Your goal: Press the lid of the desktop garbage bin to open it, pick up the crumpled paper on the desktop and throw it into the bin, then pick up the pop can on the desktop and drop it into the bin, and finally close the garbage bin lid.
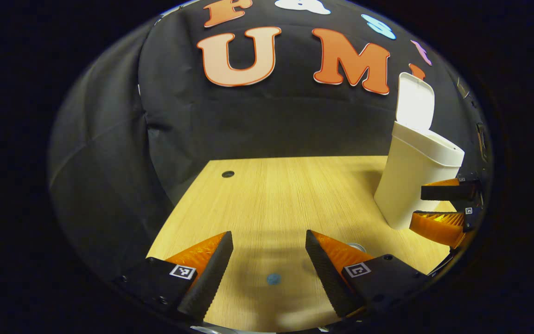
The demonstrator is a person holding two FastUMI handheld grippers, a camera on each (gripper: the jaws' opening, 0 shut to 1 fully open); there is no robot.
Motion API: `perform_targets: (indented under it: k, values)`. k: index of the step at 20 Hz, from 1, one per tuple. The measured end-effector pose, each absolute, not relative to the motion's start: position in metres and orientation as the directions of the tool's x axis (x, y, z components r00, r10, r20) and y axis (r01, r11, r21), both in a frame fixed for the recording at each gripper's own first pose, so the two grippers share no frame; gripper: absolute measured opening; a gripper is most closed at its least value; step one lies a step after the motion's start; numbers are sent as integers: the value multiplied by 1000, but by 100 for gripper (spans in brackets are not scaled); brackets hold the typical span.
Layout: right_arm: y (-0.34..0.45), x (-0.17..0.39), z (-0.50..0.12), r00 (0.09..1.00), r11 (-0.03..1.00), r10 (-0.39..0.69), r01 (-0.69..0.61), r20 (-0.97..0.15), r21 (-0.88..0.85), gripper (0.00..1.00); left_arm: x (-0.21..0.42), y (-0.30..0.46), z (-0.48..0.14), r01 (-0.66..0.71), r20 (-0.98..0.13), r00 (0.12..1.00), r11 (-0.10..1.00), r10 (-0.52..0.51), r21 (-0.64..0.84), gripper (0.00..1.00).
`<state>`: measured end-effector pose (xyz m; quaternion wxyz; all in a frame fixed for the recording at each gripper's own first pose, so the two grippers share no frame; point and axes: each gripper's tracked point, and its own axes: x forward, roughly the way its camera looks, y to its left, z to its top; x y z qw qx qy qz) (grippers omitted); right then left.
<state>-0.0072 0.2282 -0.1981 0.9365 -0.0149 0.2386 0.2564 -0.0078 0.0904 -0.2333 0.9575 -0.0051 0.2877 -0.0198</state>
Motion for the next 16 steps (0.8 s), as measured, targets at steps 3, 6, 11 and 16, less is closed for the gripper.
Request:
perform_targets:
  k: [3,6,11,16]
  values:
    - [237,-14,-214,728,858,482,-505,-488,93,98,-18,92,-255,49,-607,792,998,-63,-39,100]
    - [252,-19,-232,698,846,492,-524,-520,96,98,-20,96,-282,50,-650,758,999,-52,-22,100]
    - [260,-29,-258,642,829,504,-547,-578,115,98,-31,101,-316,43,-717,694,998,-67,-52,100]
    - [269,-30,-291,611,835,489,-535,-623,130,98,-45,100,-341,40,-769,633,996,-83,-74,99]
